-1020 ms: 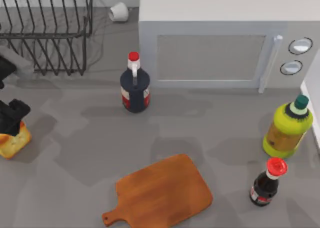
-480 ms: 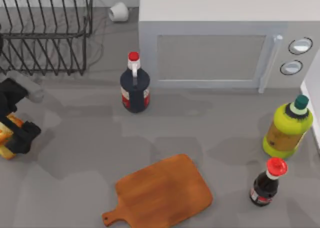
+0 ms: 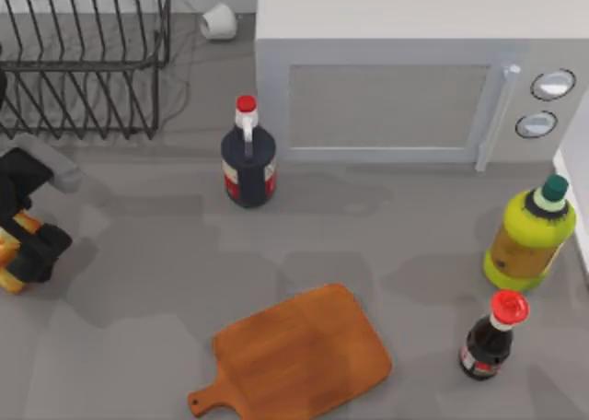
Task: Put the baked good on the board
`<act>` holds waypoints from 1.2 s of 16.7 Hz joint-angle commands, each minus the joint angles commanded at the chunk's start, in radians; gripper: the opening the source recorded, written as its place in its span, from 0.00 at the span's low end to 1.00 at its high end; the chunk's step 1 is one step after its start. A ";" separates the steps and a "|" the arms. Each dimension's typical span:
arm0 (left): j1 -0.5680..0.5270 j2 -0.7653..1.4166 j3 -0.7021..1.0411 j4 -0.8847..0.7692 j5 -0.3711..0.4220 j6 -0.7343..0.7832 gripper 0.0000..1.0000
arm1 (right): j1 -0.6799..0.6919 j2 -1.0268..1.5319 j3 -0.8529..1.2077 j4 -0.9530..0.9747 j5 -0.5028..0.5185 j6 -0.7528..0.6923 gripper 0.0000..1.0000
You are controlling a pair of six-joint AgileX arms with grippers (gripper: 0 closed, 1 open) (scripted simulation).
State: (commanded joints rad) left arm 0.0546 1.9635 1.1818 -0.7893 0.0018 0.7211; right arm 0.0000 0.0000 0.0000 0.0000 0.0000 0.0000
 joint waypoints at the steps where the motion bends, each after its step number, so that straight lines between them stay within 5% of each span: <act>1: 0.000 0.000 0.000 0.000 0.000 0.000 0.62 | 0.000 0.000 0.000 0.000 0.000 0.000 1.00; 9: 0.000 0.000 0.000 0.000 0.000 0.000 0.02 | 0.000 0.000 0.000 0.000 0.000 0.000 1.00; 20: -0.001 -0.006 0.015 -0.016 0.001 0.000 0.00 | 0.000 0.000 0.000 0.000 0.000 0.000 1.00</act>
State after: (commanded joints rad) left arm 0.0532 1.9574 1.1963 -0.8055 0.0027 0.7215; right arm 0.0000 0.0000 0.0000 0.0000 0.0000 0.0000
